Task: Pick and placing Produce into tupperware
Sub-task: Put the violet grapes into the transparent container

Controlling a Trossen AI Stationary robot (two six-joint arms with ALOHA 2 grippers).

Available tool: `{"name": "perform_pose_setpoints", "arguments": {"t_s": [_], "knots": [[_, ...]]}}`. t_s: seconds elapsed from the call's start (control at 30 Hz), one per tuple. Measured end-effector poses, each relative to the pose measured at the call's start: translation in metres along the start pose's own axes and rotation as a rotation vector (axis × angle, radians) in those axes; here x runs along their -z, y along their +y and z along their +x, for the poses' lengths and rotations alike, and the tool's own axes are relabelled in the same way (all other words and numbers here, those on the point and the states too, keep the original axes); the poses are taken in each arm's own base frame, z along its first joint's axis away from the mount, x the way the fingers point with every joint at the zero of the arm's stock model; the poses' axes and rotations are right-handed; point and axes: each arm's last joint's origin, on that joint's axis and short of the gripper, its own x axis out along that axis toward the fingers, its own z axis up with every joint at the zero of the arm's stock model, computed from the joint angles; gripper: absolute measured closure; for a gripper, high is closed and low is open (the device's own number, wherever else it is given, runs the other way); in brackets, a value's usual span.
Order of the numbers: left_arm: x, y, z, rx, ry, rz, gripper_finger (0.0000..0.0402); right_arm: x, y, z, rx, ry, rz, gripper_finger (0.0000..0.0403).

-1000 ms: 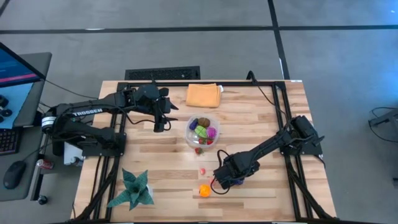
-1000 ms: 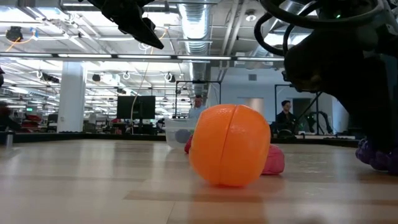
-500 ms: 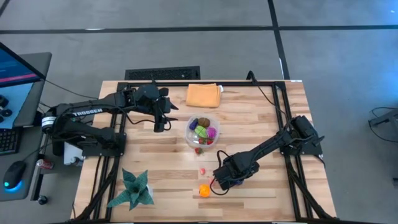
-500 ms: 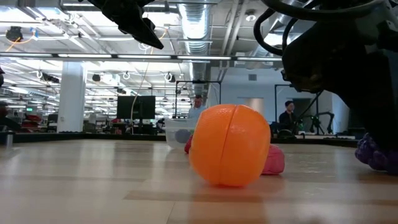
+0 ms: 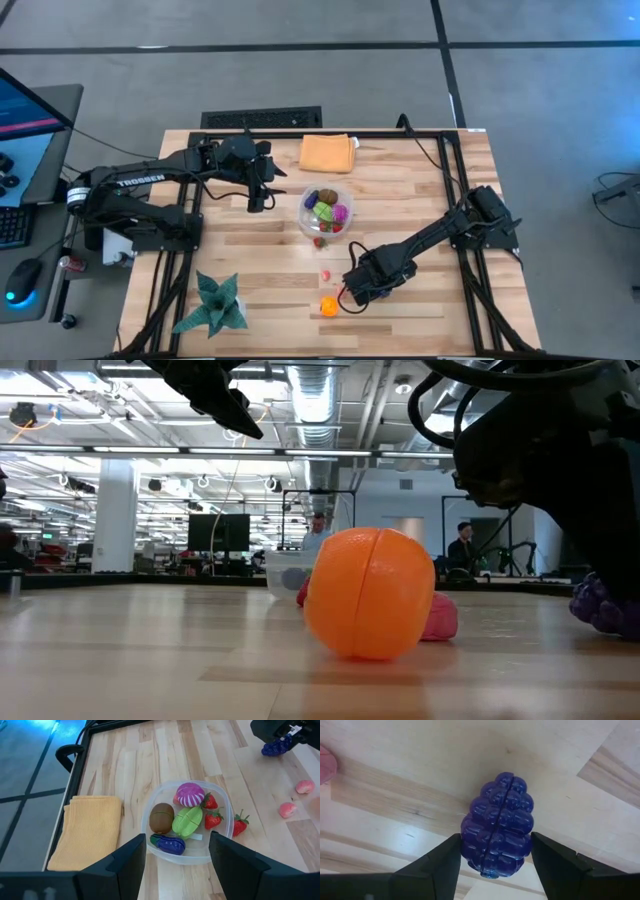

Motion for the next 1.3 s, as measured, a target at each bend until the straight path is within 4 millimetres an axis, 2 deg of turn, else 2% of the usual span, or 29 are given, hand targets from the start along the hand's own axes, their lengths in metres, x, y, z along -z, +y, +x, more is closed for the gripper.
{"name": "perform_pose_setpoints", "arguments": {"t_s": [0.5,0.8,1.03,1.3], "knots": [[0.0,0.0,0.0,-0.001,-0.004,0.0,0.0193,0.0,0.0,-0.001,0.0,0.0,0.0,0.0162],[0.0,0.0,0.0,-0.001,-0.004,0.001,0.0193,0.002,0.003,-0.013,0.013,-0.008,-0.014,0.0163],[-0.001,0.0,0.0,-0.004,-0.012,0.002,0.0193,0.001,0.008,-0.032,0.022,-0.045,-0.04,0.0163],[-0.003,0.001,0.0,-0.01,-0.027,-0.008,0.0193,-0.019,0.013,-0.067,0.016,-0.174,-0.096,0.0163]]}}
